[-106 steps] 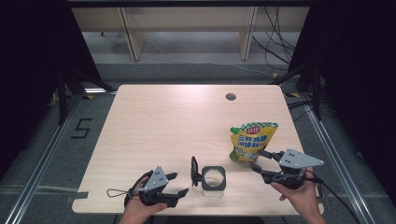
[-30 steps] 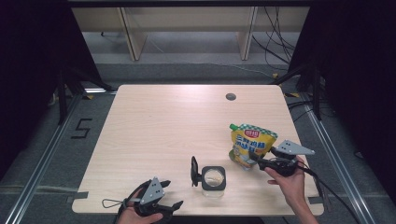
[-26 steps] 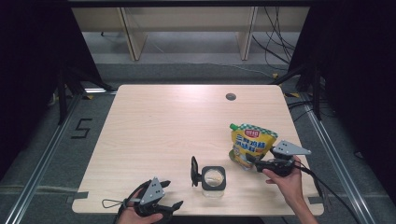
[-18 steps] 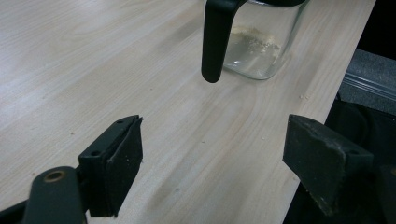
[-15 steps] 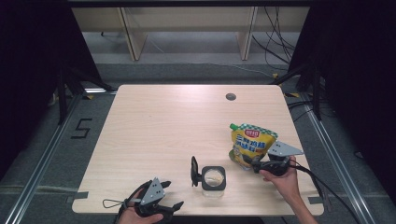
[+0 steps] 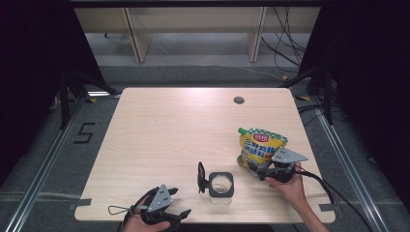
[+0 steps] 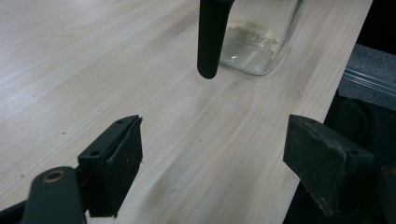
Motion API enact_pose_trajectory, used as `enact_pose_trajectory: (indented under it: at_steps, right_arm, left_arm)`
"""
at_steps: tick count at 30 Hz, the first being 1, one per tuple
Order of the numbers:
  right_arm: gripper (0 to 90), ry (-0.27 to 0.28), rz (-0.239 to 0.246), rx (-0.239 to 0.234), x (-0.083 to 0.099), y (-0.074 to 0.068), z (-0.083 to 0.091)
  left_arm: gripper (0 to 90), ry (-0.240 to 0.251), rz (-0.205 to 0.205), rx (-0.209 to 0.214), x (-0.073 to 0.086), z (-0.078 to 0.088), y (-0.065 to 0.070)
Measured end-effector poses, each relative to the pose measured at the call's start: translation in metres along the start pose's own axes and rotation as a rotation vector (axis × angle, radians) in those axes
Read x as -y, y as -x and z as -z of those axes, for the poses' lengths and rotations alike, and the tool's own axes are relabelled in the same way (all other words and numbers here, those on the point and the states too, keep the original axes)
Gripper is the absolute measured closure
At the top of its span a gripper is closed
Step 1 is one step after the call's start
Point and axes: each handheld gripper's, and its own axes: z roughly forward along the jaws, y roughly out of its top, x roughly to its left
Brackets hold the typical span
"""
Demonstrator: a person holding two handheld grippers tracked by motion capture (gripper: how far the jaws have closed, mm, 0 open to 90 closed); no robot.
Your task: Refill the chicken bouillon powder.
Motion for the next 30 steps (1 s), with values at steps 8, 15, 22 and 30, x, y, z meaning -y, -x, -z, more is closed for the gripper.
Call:
enact_pose_trajectory:
  at_steps: [8,15,22,30]
  right_arm:
    - [22.9,0.021,0.034,-0.006,-0.001,0.003,-0.008]
    - [20.6,-0.015,0.036,-0.001,0.003,0.003,-0.013]
    - [20.6,-0.009,0.029,0.002,0.003,0.002,-0.013]
    - [23.0,0.022,-0.023,-0.023,0.002,0.007,-0.017]
  left_arm:
    - [19.0,-0.009,-0.002,0.011,0.001,-0.001,-0.001]
    - [18.9,-0.027,-0.015,0.024,0.0,-0.002,0.001]
    - [18.9,-0.011,-0.016,0.017,0.0,-0.002,0.001]
    - [18.9,-0.019,-0.02,0.016,0.001,-0.002,0.002]
